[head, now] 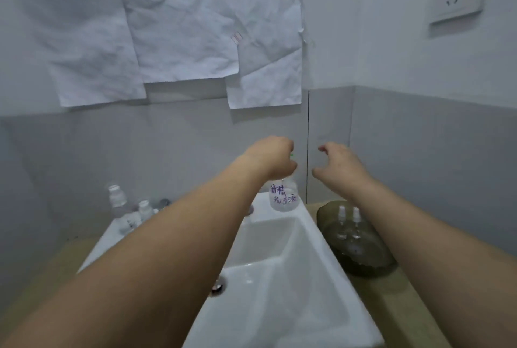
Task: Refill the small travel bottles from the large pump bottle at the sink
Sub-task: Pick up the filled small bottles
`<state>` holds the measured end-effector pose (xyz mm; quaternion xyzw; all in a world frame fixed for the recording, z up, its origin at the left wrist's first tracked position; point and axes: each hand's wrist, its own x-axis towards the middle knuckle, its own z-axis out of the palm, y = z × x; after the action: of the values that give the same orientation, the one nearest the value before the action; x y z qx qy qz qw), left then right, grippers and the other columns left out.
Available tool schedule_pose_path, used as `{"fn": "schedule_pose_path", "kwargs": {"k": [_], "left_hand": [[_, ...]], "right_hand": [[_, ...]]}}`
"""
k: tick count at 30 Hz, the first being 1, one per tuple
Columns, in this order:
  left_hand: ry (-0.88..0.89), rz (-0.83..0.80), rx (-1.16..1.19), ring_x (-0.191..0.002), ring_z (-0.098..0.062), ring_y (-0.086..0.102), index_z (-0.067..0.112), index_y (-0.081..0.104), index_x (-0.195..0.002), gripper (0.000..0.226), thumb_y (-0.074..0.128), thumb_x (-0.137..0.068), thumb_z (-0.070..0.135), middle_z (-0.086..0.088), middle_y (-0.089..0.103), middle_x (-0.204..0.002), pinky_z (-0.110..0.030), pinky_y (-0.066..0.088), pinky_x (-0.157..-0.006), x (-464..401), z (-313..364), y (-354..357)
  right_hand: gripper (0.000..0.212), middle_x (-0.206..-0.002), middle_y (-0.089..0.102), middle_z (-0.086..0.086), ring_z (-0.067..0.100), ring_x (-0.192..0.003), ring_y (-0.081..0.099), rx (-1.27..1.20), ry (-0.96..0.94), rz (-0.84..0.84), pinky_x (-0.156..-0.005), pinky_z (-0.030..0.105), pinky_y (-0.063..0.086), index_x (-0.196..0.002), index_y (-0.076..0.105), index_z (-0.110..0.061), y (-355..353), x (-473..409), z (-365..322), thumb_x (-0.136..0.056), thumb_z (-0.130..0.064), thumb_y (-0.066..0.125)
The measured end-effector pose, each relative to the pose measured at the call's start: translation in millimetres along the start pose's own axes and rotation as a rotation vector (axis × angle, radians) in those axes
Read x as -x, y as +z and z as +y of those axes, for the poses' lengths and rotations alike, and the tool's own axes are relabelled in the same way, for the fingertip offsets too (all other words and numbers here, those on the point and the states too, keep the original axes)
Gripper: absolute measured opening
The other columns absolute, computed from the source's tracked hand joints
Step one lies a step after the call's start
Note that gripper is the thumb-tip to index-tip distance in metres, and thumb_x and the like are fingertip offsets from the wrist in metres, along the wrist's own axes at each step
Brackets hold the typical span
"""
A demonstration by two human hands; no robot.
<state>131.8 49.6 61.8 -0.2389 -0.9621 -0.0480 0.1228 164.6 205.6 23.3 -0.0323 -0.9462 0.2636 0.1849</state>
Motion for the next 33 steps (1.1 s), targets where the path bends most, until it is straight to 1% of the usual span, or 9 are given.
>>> {"fn": "schedule_pose_path", "kwargs": {"k": [4,8,11,17,20,25,27,30,33], "left_hand": [[-0.089,0.041,-0.017,-0.113,-0.030,0.056,0.013,0.055,-0.126,0.042,0.056,-0.090,0.035,-0.010,0.060,-0.125,-0.039,0.049,-0.093,43,-55,-38],[-0.165,0.048,-0.027,-0.112,-0.028,0.055,0.012,0.055,-0.126,0.041,0.055,-0.092,0.034,-0.009,0.060,-0.123,-0.038,0.048,-0.092,83,-106,-63],[-0.235,0.056,-0.038,-0.114,-0.028,0.054,0.013,0.054,-0.128,0.042,0.055,-0.091,0.033,-0.008,0.059,-0.125,-0.037,0.047,-0.093,113,-149,-77],[-0.390,0.069,0.034,-0.115,-0.027,0.054,0.013,0.052,-0.132,0.045,0.056,-0.091,0.031,-0.008,0.057,-0.129,-0.035,0.047,-0.094,156,-228,-85],[-0.456,0.057,0.079,-0.117,-0.027,0.054,0.012,0.051,-0.134,0.045,0.056,-0.092,0.029,-0.009,0.056,-0.131,-0.032,0.044,-0.092,168,-259,-77],[-0.558,0.044,0.217,-0.119,-0.027,0.053,0.012,0.051,-0.133,0.047,0.059,-0.090,0.027,-0.010,0.055,-0.133,-0.029,0.041,-0.091,173,-311,-40],[-0.599,0.025,0.269,-0.114,-0.028,0.055,0.010,0.052,-0.130,0.046,0.060,-0.089,0.027,-0.012,0.056,-0.130,-0.030,0.043,-0.090,173,-329,-20],[-0.653,0.035,0.379,-0.094,-0.026,0.057,0.009,0.056,-0.119,0.039,0.063,-0.085,0.027,-0.012,0.062,-0.116,-0.028,0.043,-0.076,170,-352,11],[-0.670,0.114,0.491,-0.097,-0.028,0.061,0.008,0.058,-0.118,0.048,0.065,-0.081,0.039,-0.013,0.062,-0.111,-0.029,0.043,-0.072,164,-366,36]], "right_hand": [[0.058,-0.143,0.043,0.010,0.025,-0.129,0.044,-0.045,-0.091,-0.030,-0.104,0.034,0.036,-0.139,0.044,-0.012,7,11,-68,-0.085,-0.020,0.063],[0.058,-0.142,0.044,0.008,0.023,-0.130,0.042,-0.042,-0.161,-0.036,-0.106,0.035,0.037,-0.139,0.044,-0.013,23,18,-128,-0.084,-0.022,0.061],[0.058,-0.141,0.045,0.009,0.023,-0.131,0.041,-0.058,-0.223,-0.058,-0.105,0.033,0.035,-0.139,0.045,-0.013,45,23,-177,-0.084,-0.022,0.062],[0.060,-0.143,0.045,0.006,0.023,-0.132,0.042,-0.049,-0.315,-0.171,-0.108,0.039,0.036,-0.141,0.042,-0.016,102,31,-249,-0.085,-0.025,0.061],[0.061,-0.142,0.047,0.006,0.023,-0.131,0.043,-0.009,-0.337,-0.233,-0.108,0.038,0.037,-0.142,0.042,-0.016,128,28,-270,-0.085,-0.027,0.062],[0.065,-0.140,0.051,0.004,0.024,-0.127,0.049,0.091,-0.296,-0.347,-0.106,0.040,0.040,-0.143,0.040,-0.021,178,13,-284,-0.084,-0.030,0.063],[0.067,-0.139,0.052,0.003,0.025,-0.125,0.050,0.127,-0.274,-0.393,-0.105,0.040,0.041,-0.144,0.040,-0.022,197,5,-284,-0.082,-0.033,0.065],[0.070,-0.139,0.054,0.001,0.025,-0.125,0.051,0.177,-0.247,-0.438,-0.104,0.038,0.040,-0.144,0.038,-0.024,224,-7,-282,-0.082,-0.039,0.065],[0.074,-0.141,0.052,0.001,0.027,-0.131,0.045,0.253,-0.242,-0.490,-0.104,0.039,0.034,-0.145,0.035,-0.027,252,-22,-283,-0.081,-0.046,0.066]]}}
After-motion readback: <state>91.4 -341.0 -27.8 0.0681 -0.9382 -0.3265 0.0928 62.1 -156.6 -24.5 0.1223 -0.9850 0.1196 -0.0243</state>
